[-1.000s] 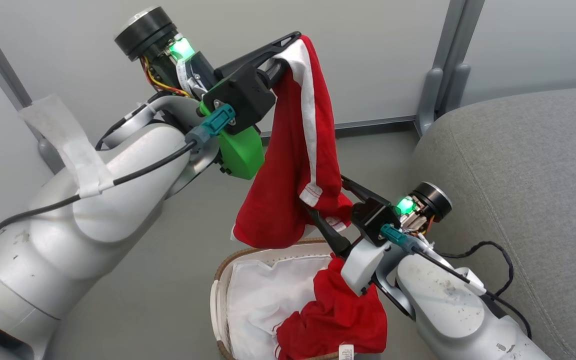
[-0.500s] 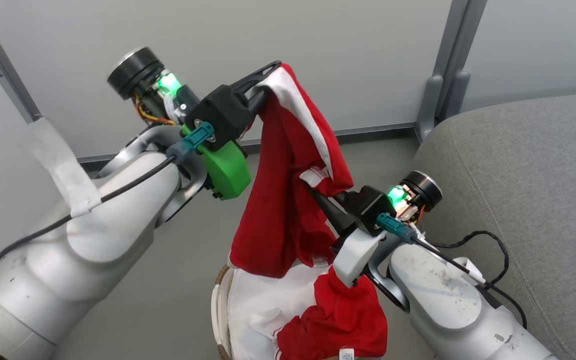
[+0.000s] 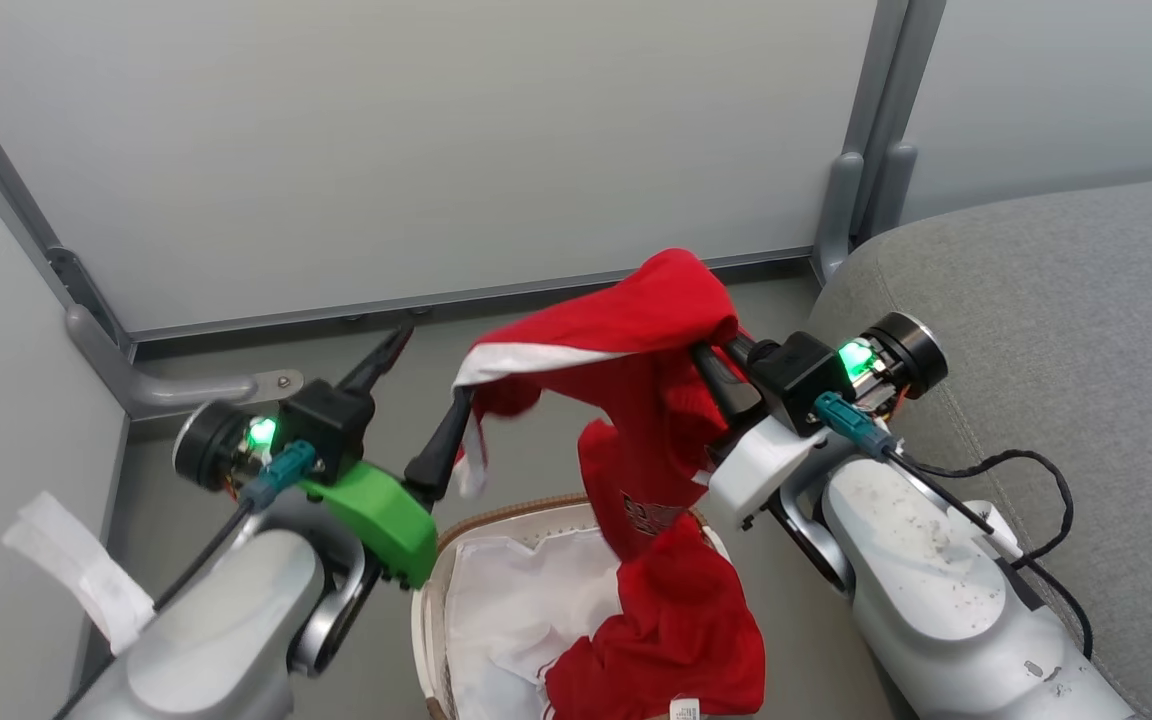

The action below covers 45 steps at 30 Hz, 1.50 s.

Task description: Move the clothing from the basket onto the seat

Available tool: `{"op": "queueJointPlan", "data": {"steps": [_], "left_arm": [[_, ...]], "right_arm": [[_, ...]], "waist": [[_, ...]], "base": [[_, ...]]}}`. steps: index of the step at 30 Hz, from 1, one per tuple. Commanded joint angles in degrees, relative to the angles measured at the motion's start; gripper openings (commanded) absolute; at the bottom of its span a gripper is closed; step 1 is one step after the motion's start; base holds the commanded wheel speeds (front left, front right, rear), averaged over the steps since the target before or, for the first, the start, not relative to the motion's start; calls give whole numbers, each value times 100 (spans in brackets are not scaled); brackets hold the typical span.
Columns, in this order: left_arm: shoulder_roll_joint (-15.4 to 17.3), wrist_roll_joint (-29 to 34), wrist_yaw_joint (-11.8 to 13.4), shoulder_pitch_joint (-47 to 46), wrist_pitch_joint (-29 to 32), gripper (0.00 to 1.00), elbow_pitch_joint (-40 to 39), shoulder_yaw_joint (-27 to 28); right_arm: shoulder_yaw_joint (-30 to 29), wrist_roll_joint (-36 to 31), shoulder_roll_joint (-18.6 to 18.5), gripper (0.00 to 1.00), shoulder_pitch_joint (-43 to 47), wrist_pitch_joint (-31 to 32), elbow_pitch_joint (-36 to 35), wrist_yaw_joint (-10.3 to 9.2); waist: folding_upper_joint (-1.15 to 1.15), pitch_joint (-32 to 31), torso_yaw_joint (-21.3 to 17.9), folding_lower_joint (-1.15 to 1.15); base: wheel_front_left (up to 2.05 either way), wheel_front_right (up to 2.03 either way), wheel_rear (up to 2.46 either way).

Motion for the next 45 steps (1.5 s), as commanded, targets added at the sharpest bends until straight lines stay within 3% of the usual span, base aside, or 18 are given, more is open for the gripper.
{"op": "queueJointPlan", "data": {"steps": [1,9,26,45], "left_arm": [[-7,-22,46,254,-52,100,-22,34],[-133,-137,126,1277,-92,100,-227,387],[-734,542,-247,2021,-90,100,-567,758],[-874,1205,-447,1474,-88,100,-601,1198]], "right_arm": [[-103,-96,-21,0,87,-28,-42,-6],[-644,-409,-22,0,295,-28,-101,-6],[-1613,-785,-22,0,805,-28,-189,-6],[-2322,-840,-17,0,967,-28,-810,-7]], "waist": [[0,19,-7,0],[0,95,-75,0],[0,292,-351,0],[0,1444,-2009,0]], "base": [[0,0,0],[0,0,0],[0,0,0],[0,0,0]]}}
